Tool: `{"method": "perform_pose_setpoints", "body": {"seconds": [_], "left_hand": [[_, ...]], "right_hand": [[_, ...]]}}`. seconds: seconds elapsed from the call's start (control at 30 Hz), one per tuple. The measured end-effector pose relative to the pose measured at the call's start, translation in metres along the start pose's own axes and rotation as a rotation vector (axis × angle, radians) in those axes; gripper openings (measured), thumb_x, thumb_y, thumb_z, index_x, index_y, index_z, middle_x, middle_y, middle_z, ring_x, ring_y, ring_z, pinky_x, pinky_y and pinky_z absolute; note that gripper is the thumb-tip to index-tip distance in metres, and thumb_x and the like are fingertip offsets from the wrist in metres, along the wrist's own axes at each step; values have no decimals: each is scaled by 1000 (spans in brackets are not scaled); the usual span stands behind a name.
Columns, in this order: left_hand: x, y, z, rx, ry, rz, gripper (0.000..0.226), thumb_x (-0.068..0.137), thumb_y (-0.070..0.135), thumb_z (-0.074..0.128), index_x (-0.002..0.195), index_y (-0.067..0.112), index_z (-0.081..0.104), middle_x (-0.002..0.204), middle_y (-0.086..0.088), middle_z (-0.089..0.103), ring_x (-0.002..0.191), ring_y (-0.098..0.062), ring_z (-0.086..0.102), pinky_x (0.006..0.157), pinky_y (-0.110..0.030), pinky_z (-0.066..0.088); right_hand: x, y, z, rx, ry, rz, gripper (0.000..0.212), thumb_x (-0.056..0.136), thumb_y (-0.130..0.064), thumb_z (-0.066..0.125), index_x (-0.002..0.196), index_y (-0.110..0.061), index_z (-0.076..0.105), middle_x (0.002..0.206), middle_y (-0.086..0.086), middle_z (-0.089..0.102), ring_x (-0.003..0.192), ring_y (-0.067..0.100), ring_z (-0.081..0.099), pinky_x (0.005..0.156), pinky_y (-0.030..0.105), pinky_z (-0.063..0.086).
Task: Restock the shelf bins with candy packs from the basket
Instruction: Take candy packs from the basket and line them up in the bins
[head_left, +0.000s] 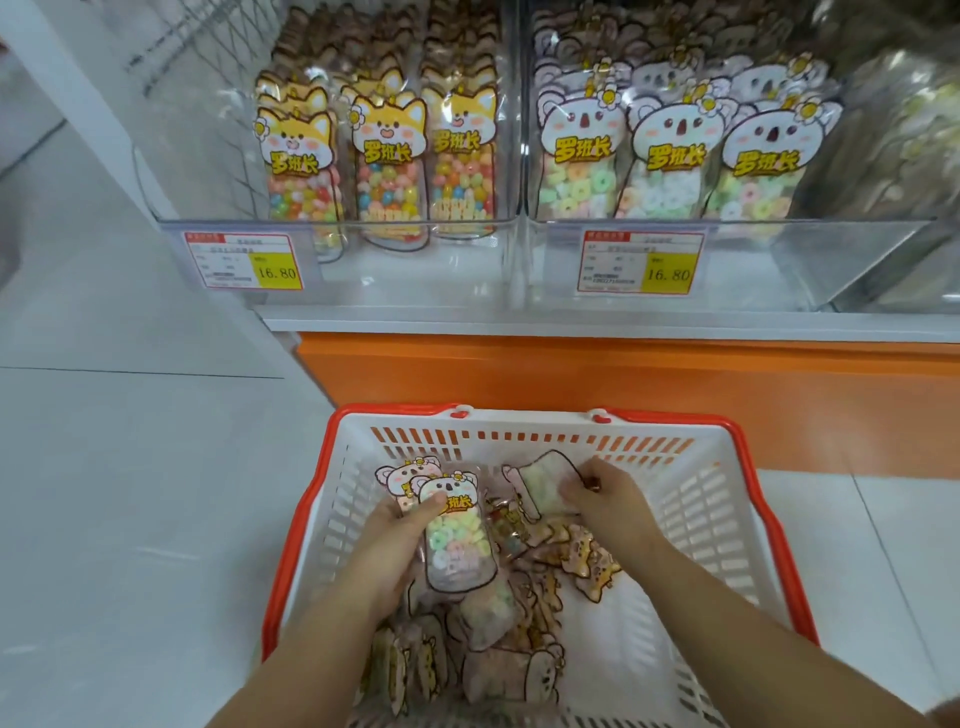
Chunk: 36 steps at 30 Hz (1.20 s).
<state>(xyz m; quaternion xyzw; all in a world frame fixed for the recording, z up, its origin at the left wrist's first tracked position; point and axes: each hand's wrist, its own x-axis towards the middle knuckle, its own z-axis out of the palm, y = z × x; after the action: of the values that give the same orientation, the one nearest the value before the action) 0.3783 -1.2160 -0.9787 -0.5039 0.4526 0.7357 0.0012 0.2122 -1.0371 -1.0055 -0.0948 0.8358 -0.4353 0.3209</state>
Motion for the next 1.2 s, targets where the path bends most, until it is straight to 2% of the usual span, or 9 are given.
{"method": "perform_pose_setpoints", "body": {"seconds": [0.17,0.3,0.43,0.57,0.7,0.87,1.0,1.1,1.2], "left_hand": [[-20,16,14,25,-54,55,55,79,30,81,126,11,57,111,-13,75,104,-31,72,100,-51,53],[-45,42,30,-104,-139,52,76,80,42,81,140,8,49,125,-18,68,114,-36,67,98,-54,52],[-91,72,47,-230,-292,68,56,98,47,51,128,2,64,118,-25,70,104,-37,71,76,-45,61],[-128,87,57,-228,-403,172,56,95,43,53,130,-1,61,122,-25,68,111,-35,68,85,-42,60],[-150,98,63,-155,-440,274,27,95,13,60,118,-1,62,102,-21,75,85,-26,75,63,-32,61],[-159,117,66,2,-435,484,29,95,4,63,123,6,58,103,-7,77,91,-17,74,70,-29,60],[-170,141,89,174,-478,654,47,89,11,71,133,12,53,119,-6,73,113,-26,69,95,-49,55],[-174,166,114,194,-494,777,57,87,13,75,137,18,50,127,-7,69,122,-29,63,105,-53,47],[-177,199,136,241,-479,811,44,90,40,72,129,29,55,123,0,71,119,-28,65,98,-52,52]], "right_hand": [[-54,-68,-17,-83,116,-473,15,99,-19,56,85,-25,55,83,-12,60,78,-2,56,68,10,42],[-91,-73,-26,-382,92,-923,8,93,-17,53,97,-22,56,119,-5,62,116,13,54,96,28,47],[-111,-86,-47,-453,97,-1099,12,87,-10,57,96,-18,57,124,-1,58,126,15,46,108,14,30],[-127,-104,-68,-459,87,-1142,14,91,-22,51,95,-14,62,127,-1,58,131,15,43,112,13,26],[-150,-120,-87,-503,-6,-1190,15,89,-28,60,102,-21,63,136,-6,54,140,14,37,115,26,29],[-171,-155,-117,-174,131,-893,39,86,-46,66,122,-36,55,134,-21,49,127,-5,44,102,21,43],[-158,-189,-134,183,-88,-508,72,76,-24,83,135,-28,41,117,-7,63,94,-4,67,68,13,51],[-147,-209,-150,238,-100,-544,65,74,-16,84,127,-26,48,101,-3,74,85,2,70,67,17,51],[-136,-228,-174,278,-44,-614,55,76,-7,82,113,-32,50,87,-16,74,80,-4,68,66,14,51]]}}
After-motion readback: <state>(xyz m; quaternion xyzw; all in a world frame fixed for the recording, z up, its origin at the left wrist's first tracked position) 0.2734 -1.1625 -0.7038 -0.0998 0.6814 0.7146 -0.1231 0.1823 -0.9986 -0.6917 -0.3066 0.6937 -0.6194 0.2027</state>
